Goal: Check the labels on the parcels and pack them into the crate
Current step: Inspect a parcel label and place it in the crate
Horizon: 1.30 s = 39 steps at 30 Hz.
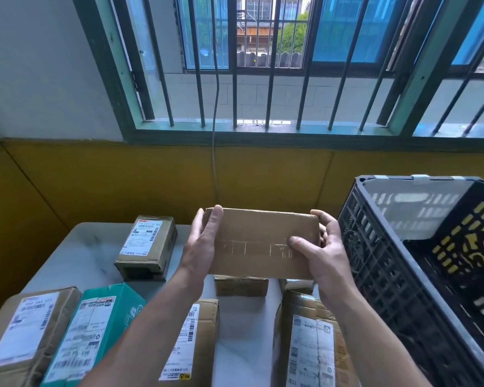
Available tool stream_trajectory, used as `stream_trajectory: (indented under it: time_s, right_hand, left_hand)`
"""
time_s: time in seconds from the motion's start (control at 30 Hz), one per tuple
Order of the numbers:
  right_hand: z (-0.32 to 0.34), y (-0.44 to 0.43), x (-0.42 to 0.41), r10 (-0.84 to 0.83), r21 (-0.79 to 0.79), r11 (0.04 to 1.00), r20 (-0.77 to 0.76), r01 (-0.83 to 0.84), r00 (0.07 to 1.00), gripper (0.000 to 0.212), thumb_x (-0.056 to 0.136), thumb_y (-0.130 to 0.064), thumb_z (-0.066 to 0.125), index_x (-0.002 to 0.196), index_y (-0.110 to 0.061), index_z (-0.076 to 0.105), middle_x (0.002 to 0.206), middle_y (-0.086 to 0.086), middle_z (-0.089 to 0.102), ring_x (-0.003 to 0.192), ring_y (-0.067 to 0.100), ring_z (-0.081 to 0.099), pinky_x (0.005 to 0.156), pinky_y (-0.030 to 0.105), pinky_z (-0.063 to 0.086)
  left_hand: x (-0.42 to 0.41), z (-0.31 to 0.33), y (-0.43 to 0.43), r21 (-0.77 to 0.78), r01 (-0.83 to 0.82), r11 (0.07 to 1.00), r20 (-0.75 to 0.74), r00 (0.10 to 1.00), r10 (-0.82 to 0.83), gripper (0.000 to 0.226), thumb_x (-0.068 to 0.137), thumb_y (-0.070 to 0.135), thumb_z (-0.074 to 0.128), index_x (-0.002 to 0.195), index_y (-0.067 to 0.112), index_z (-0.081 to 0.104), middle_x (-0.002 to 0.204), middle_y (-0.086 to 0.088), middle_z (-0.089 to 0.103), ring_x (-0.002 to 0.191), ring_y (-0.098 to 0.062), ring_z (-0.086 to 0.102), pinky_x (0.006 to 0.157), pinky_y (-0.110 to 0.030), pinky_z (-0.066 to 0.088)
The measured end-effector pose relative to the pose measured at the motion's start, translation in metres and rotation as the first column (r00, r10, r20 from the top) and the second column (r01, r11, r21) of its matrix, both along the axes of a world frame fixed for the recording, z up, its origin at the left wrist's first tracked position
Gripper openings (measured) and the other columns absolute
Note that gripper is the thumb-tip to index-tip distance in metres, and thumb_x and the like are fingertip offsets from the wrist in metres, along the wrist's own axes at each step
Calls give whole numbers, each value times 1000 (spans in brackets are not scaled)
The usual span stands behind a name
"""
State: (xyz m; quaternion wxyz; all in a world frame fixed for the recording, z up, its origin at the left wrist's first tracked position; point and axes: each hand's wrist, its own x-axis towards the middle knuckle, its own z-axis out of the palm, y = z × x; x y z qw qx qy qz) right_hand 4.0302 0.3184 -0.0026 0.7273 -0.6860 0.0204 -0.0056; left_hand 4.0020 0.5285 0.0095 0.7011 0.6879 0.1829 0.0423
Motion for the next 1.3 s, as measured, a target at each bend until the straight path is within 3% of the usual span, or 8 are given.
stream_trajectory:
  time_s: [0.2,0.3,0.43,0.6,0.77,0.97,1.1,1.3]
  right_hand:
    - [1,3,-2,-30,-8,1000,-15,29,999,33,92,-28,71,101,-51,49,116,-6,64,98,15,63,70,34,53]
    - [2,5,-2,-59,-51,997,-31,58,998,25,92,-40,68,100,-44,44,109,-3,64,92,12,59,70,37,53]
    - [5,5,-2,-64,-96,994,-39,60,997,31,86,-60,62,102,-42,43,105,-6,61,91,10,58,69,36,51]
    - [3,3,3,-78,-83,994,-57,73,995,21,95,-48,62,103,-38,44,108,-3,60,90,9,55,67,33,44]
    - [8,5,1,-67,-70,996,-54,63,996,59,74,-53,58,130,-42,45,118,-20,54,100,0,54,70,27,44]
    - [4,3,1,-75,-133,989,-60,66,995,66,92,-52,64,152,-39,38,131,-12,46,121,15,51,87,31,45]
    - [4,3,0,-59,-119,992,-71,50,996,68,92,-47,66,153,-37,38,133,-12,46,124,16,51,96,36,47]
    - [6,2,-2,-14,-108,994,-71,6,997,92,72,-53,65,156,-37,31,137,-12,46,115,9,53,80,28,45]
  left_hand:
    - [1,1,-1,-83,-40,996,7,999,40,58,91,67,55,141,37,52,126,-1,64,110,-20,62,83,-42,59]
    - [1,-2,-1,-68,-12,998,-6,1000,12,72,77,69,49,142,39,51,126,-4,63,112,-22,61,91,-54,58]
    - [1,-3,-2,-54,-2,999,-7,1000,2,81,79,78,50,150,40,43,131,2,61,117,-19,58,97,-48,55]
    - [1,-4,-4,-82,-6,997,-44,999,3,72,84,75,53,147,41,47,131,-1,64,116,-21,61,92,-49,58]
    - [0,-4,-3,-114,24,993,-23,999,-27,65,81,57,49,140,32,55,118,-3,71,102,-20,67,57,-31,55]
    - [0,-7,1,-132,69,989,-2,998,-70,52,82,52,53,129,32,63,112,-5,74,98,-20,68,58,-29,57]
    - [1,-6,-1,-158,-17,987,-48,999,9,57,87,63,63,138,39,53,118,2,72,108,-20,68,76,-38,58]
    - [1,-5,2,-174,-32,984,-43,999,25,71,74,52,63,142,38,49,118,1,71,107,-25,67,72,-39,56]
